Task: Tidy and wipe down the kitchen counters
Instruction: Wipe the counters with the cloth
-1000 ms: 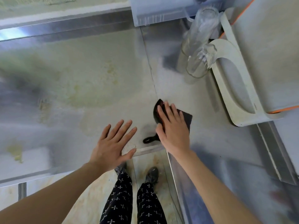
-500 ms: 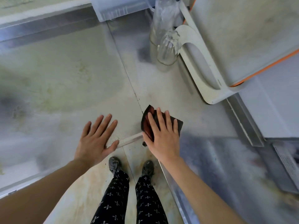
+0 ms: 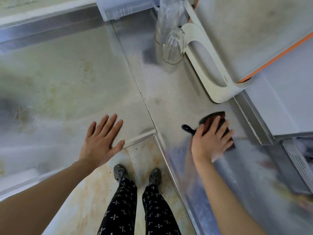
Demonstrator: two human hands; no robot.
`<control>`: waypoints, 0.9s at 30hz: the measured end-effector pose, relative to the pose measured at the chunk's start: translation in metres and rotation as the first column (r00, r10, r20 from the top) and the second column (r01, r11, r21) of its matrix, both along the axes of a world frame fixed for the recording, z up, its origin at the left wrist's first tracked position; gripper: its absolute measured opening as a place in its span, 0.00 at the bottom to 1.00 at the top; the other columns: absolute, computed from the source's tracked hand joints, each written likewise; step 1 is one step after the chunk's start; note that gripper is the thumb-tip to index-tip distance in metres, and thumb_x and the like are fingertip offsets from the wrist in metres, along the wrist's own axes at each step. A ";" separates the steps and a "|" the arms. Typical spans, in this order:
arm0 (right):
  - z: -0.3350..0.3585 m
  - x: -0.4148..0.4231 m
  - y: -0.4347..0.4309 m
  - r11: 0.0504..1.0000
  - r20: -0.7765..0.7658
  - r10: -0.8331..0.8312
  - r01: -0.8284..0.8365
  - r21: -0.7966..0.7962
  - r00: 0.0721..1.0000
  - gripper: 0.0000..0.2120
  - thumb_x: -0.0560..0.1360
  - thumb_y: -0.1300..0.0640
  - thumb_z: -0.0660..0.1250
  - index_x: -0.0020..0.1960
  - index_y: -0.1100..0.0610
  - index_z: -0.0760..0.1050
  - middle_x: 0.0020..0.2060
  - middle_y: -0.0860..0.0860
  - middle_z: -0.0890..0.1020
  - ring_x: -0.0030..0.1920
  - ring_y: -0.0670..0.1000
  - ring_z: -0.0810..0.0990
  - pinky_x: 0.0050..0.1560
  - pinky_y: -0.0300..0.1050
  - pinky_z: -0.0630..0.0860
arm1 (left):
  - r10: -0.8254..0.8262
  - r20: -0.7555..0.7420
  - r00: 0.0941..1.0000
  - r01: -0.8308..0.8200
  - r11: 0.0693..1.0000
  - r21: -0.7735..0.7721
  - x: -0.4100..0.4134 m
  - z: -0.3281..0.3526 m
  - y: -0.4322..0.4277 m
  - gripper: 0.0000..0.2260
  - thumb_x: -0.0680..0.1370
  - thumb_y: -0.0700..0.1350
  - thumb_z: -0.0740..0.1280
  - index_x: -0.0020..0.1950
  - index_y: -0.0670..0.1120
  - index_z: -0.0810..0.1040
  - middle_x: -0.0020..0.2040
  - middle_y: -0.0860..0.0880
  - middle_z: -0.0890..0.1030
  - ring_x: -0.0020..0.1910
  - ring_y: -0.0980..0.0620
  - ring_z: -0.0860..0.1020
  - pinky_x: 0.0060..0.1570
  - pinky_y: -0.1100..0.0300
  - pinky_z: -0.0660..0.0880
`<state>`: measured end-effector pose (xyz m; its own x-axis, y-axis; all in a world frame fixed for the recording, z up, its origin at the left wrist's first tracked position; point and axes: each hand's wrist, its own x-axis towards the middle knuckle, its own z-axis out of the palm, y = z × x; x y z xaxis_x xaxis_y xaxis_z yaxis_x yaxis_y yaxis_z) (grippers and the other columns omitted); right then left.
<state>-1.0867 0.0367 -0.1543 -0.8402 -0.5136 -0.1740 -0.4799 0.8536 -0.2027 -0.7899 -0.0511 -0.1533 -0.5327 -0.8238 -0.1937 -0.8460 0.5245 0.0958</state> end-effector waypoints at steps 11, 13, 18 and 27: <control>0.006 0.084 -0.139 0.554 0.054 0.816 -0.753 -0.355 0.575 0.24 0.77 0.49 0.50 0.70 0.55 0.68 0.72 0.53 0.65 0.74 0.57 0.58 0.72 0.54 0.51 | -0.002 -0.062 0.998 0.001 1.000 -0.001 0.002 0.000 -0.002 0.28 0.77 0.62 0.49 0.75 0.52 0.58 0.75 0.51 0.58 0.74 0.51 0.54 0.71 0.49 0.50; 0.004 0.077 -0.124 0.366 -0.017 0.921 -0.880 -0.301 0.389 0.24 0.77 0.48 0.49 0.71 0.52 0.67 0.73 0.51 0.64 0.74 0.57 0.58 0.72 0.57 0.54 | 0.004 -0.103 0.995 -0.002 1.000 0.012 0.004 0.001 -0.002 0.27 0.78 0.61 0.49 0.75 0.53 0.56 0.76 0.51 0.57 0.75 0.52 0.52 0.71 0.49 0.50; -0.002 0.074 -0.091 -0.168 -0.112 0.980 -0.986 -0.014 -0.165 0.27 0.76 0.41 0.53 0.74 0.45 0.59 0.74 0.49 0.61 0.74 0.58 0.57 0.70 0.61 0.53 | 0.217 -0.196 0.956 -0.215 0.976 0.035 0.005 0.004 -0.010 0.25 0.79 0.58 0.48 0.74 0.52 0.59 0.75 0.51 0.58 0.75 0.51 0.54 0.71 0.51 0.52; -0.003 0.109 -0.208 0.548 -0.090 0.831 -0.836 -0.027 0.548 0.26 0.78 0.44 0.50 0.75 0.47 0.55 0.76 0.52 0.54 0.75 0.60 0.51 0.72 0.61 0.50 | 0.315 -0.102 0.944 -0.316 0.949 0.002 0.025 -0.007 -0.073 0.25 0.79 0.59 0.46 0.75 0.54 0.53 0.76 0.52 0.51 0.75 0.50 0.49 0.70 0.47 0.50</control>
